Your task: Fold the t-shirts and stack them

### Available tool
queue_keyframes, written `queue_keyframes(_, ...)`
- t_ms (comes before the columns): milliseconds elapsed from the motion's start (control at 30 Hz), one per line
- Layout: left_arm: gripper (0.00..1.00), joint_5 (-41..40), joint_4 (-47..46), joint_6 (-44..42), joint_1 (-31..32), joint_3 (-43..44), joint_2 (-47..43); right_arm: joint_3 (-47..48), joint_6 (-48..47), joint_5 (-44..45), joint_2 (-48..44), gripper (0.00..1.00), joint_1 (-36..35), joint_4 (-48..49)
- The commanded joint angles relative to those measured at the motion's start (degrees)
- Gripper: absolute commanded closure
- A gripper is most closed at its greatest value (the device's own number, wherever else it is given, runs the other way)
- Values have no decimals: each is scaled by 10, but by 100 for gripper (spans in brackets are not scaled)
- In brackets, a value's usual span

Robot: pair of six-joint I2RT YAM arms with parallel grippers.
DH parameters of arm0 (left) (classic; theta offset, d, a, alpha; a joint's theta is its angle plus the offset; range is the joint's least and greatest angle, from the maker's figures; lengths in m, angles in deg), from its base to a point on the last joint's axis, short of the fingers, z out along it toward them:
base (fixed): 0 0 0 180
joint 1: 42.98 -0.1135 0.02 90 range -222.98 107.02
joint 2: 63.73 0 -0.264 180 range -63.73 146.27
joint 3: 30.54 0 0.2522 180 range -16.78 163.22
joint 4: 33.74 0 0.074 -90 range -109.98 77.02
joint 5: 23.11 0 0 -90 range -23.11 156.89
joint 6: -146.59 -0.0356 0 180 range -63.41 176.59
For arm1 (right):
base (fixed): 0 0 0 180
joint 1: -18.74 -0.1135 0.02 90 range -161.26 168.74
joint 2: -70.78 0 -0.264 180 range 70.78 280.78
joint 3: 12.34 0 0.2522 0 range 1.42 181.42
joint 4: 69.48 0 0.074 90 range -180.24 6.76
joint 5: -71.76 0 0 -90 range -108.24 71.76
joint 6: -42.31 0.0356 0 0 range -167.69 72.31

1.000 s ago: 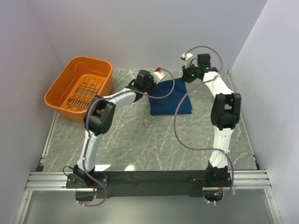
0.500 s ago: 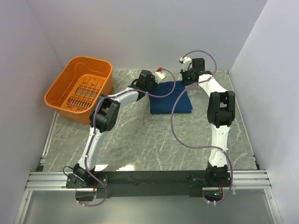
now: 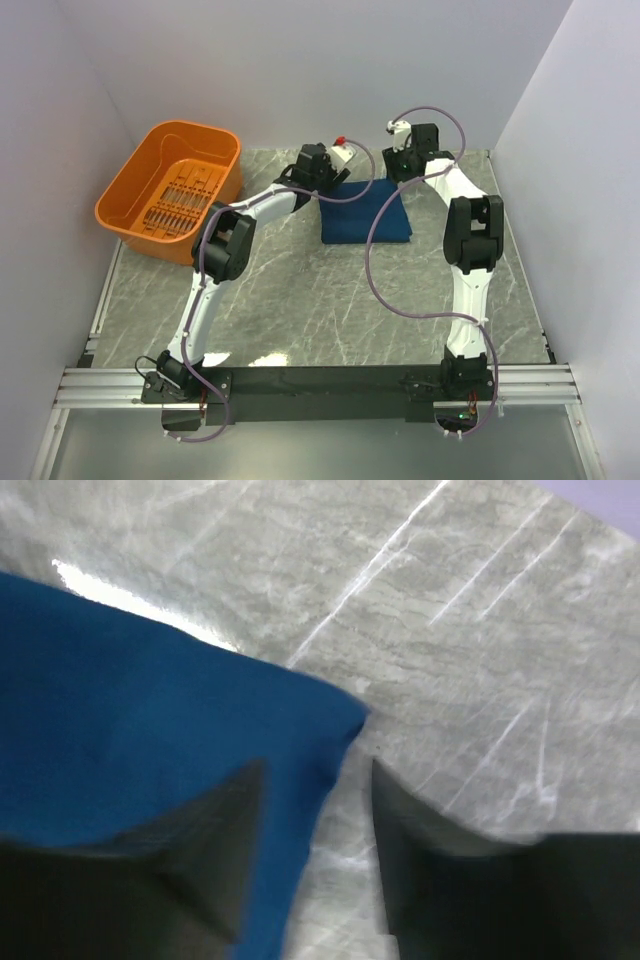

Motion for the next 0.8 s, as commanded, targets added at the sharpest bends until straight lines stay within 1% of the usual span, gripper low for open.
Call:
queue_keyframes(0,23,-35,-3,37,-3,41,-34,10,14,11,-41,41,8,19)
queue_keyframes(33,15,-52,2,48,-4,46,-60,-2,21,9,-67,36,12,29)
queue_keyframes(67,12,-64,16,66,-6,49,-73,-15,22,10,-81,30,15,37)
queue_keyframes(100,11,-69,25,99,-7,50,-88,-37,29,12,-94,27,16,48)
queue_keyframes(133,11,-60,34,116,-9,40,-118,-46,36,13,-116,26,18,49)
queue_keyframes(167,11,-49,44,159,-11,31,-136,-55,43,1,-125,27,25,33)
queue_keyframes(200,11,-36,52,183,-12,17,-153,-58,46,-63,-132,28,31,18)
queue_keyframes(233,11,9,71,205,-14,-18,-184,-56,44,-112,-137,32,35,-5)
queue_keyframes(267,12,39,74,254,-13,-40,-199,-43,31,-166,-133,42,42,-78)
queue_keyframes(300,16,68,74,274,-14,-63,-211,-37,-5,-264,-128,54,43,-115)
queue_keyframes(333,19,107,67,294,-13,-105,-228,-32,-2,-288,-112,65,43,-142)
queue_keyframes(367,22,171,59,315,-14,-125,-232,-28,-12,-321,-102,78,41,-170)
queue_keyframes(400,29,203,57,357,-14,-142,-234,-17,-33,-353,-91,85,38,-232)
queue_keyframes(433,32,227,25,380,-12,-165,-228,-16,-31,-374,-73,89,35,-249)
queue_keyframes(467,36,247,17,401,-13,-172,-222,-18,-35,-386,-65,92,33,-262)
queue_keyframes(500,42,281,13,429,-11,-175,-204,-28,-32,-393,-59,92,29,-271)
queue_keyframes(533,44,290,8,438,-8,-175,-194,-37,-24,-395,-58,92,29,-265)
queue_keyframes(633,46,298,3,449,-2,-167,-160,-62,12,-385,-47,92,28,-233)
queue_keyframes(767,48,308,6,461,2,-158,-121,-44,33,-360,-10,93,31,-242)
